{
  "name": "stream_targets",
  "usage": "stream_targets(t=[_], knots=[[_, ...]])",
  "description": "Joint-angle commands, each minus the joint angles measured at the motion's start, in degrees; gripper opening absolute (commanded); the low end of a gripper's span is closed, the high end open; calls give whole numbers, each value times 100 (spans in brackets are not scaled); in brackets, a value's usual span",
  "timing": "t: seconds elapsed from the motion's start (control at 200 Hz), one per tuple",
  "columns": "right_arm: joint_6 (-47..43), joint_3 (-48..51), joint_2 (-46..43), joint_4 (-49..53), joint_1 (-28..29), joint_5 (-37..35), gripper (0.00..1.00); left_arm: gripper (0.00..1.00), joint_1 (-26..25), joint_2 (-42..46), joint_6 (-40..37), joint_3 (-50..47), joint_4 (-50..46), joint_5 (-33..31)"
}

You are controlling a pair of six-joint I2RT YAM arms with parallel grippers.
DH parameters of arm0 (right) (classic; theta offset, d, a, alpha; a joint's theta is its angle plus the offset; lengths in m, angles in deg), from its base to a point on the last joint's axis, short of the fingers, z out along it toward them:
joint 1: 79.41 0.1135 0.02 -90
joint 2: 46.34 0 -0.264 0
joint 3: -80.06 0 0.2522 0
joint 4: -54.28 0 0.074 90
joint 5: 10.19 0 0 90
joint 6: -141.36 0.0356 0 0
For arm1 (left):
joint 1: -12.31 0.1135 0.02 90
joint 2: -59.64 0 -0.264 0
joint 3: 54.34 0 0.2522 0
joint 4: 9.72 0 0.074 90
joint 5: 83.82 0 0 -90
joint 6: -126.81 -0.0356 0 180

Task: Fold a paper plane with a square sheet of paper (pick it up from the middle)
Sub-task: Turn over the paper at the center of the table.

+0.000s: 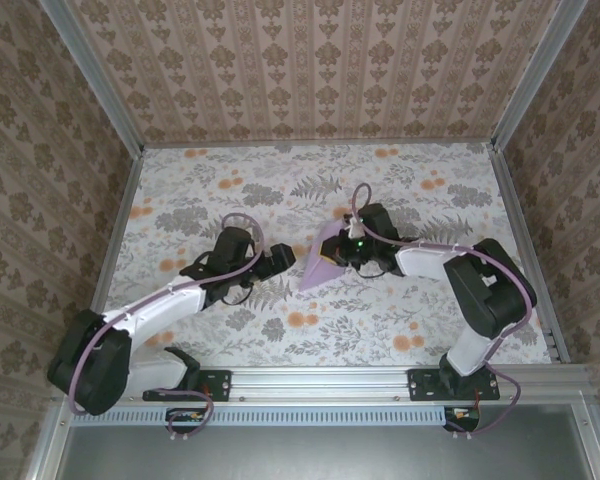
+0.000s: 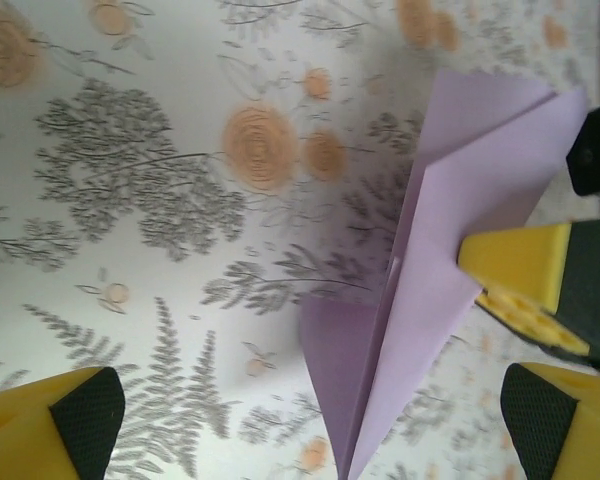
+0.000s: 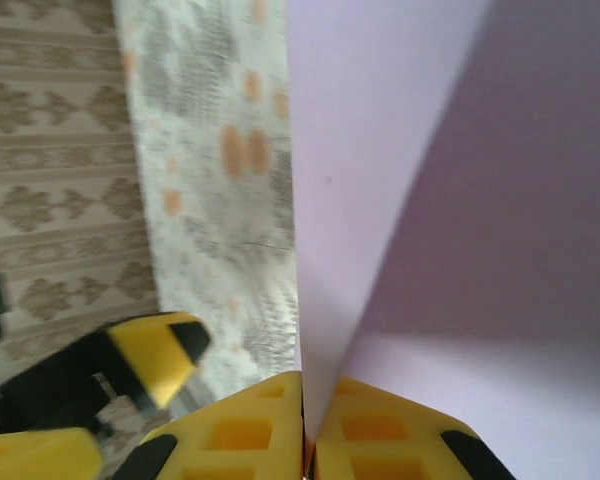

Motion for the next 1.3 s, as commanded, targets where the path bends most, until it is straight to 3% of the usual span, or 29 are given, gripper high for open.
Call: stream_targets(t=[0.0, 0.205, 0.535, 0.645, 0.96, 1.295], knots=[[55, -442, -278, -611, -185, 821, 11, 100, 103, 281, 368, 16, 341, 853], [1017, -839, -230, -1530, -240, 1453, 11, 100, 142, 244, 1425, -36, 1719, 1655], [1955, -878, -97, -2453, -175, 1713, 13, 99, 136, 62, 2025, 167, 2910, 1751], [2095, -832, -104, -2615, -142, 1775, 13, 93, 137, -2, 2025, 243, 3024, 1688], [2208, -732, -127, -2636, -133, 1863, 13, 61, 149, 11, 1979, 230, 3215, 1629], [2139, -701, -122, -2420, -151, 1912, 15, 40, 193, 188, 1698, 175, 2776, 1414]])
